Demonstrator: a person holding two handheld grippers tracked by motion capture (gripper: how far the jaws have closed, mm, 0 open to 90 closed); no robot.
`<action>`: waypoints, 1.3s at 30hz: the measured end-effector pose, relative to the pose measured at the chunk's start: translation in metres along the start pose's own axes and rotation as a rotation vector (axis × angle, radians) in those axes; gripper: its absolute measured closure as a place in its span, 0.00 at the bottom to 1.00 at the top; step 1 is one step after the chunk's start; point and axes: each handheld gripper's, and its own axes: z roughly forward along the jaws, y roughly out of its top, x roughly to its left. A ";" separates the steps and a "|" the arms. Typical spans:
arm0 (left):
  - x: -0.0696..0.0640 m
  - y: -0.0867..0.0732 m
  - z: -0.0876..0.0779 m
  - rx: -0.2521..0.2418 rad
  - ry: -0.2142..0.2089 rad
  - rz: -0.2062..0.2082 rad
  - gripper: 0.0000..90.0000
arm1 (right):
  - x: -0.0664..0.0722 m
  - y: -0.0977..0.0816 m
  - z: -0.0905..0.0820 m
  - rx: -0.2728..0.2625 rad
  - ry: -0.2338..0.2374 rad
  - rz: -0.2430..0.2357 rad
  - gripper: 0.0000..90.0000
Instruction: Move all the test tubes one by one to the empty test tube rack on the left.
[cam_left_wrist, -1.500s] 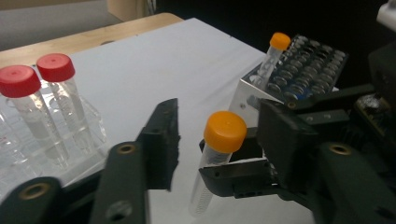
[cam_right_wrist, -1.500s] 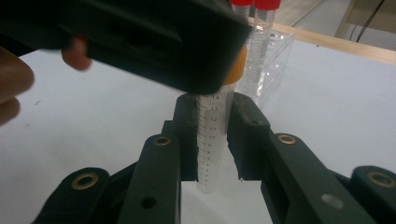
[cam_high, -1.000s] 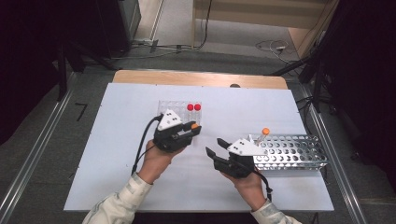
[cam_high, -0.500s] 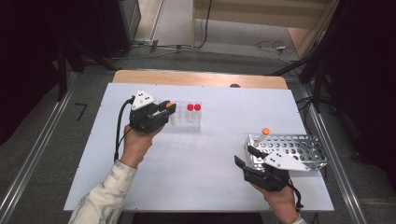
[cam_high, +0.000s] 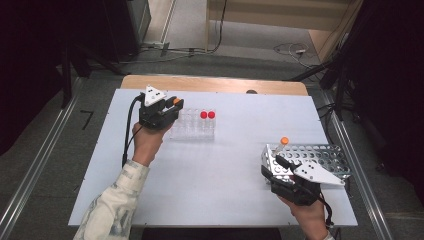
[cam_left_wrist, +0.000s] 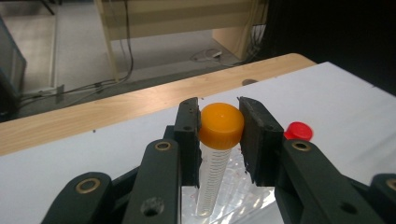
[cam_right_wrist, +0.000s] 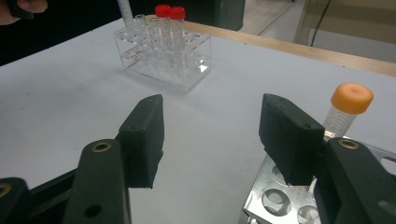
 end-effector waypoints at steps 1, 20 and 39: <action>0.000 -0.001 0.001 0.000 -0.002 0.000 0.78 | -0.001 0.000 0.000 0.001 -0.003 0.002 0.43; -0.002 -0.034 0.023 0.054 0.019 0.001 0.77 | -0.006 -0.001 0.000 0.002 -0.015 0.011 0.43; -0.006 -0.034 0.006 0.043 0.018 -0.046 0.35 | -0.028 -0.005 0.010 0.003 -0.128 0.049 0.43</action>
